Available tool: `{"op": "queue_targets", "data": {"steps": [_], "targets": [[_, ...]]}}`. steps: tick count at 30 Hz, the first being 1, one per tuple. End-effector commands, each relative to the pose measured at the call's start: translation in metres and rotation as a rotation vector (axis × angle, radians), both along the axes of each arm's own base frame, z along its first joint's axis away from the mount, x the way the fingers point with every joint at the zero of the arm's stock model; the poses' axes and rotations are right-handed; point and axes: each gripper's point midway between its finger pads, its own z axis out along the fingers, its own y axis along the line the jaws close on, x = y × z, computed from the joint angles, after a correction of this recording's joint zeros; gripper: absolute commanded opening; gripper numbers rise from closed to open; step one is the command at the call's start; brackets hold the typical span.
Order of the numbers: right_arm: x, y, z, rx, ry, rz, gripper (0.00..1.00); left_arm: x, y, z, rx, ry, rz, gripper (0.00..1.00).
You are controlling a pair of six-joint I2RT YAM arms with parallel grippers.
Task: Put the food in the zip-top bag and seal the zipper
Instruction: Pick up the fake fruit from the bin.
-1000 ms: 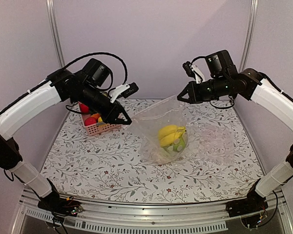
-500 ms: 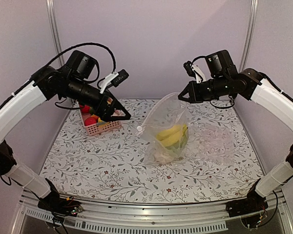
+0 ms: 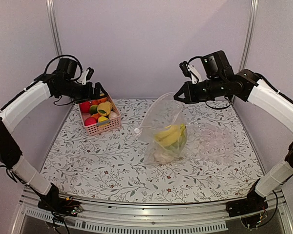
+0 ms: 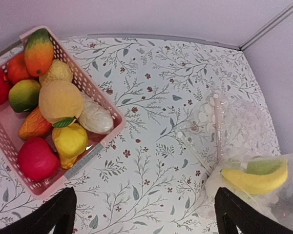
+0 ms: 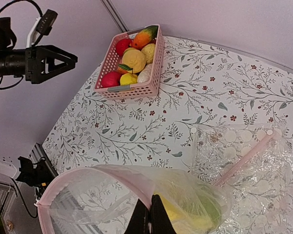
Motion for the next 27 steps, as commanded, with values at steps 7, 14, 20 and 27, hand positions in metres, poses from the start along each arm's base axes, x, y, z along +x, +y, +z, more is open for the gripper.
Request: {"op": "queue_targets", "data": {"steps": [7, 14, 20, 27], "targets": [[0.002, 0.012, -0.001, 0.017, -0.016, -0.001, 0.00, 0.093, 0.045, -0.089, 0.028, 0.138, 0.262, 0.96], [0.001, 0.015, 0.000, 0.024, -0.018, 0.011, 0.00, 0.131, 0.065, -0.144, 0.038, 0.218, 0.323, 0.96], [0.001, 0.017, 0.000, 0.030, -0.014, 0.014, 0.00, 0.143, 0.069, -0.157, -0.010, 0.231, 0.312, 0.97], [0.002, 0.022, -0.004, 0.033, 0.000, 0.027, 0.00, 0.150, 0.062, -0.173, -0.036, 0.259, 0.286, 0.96]]}}
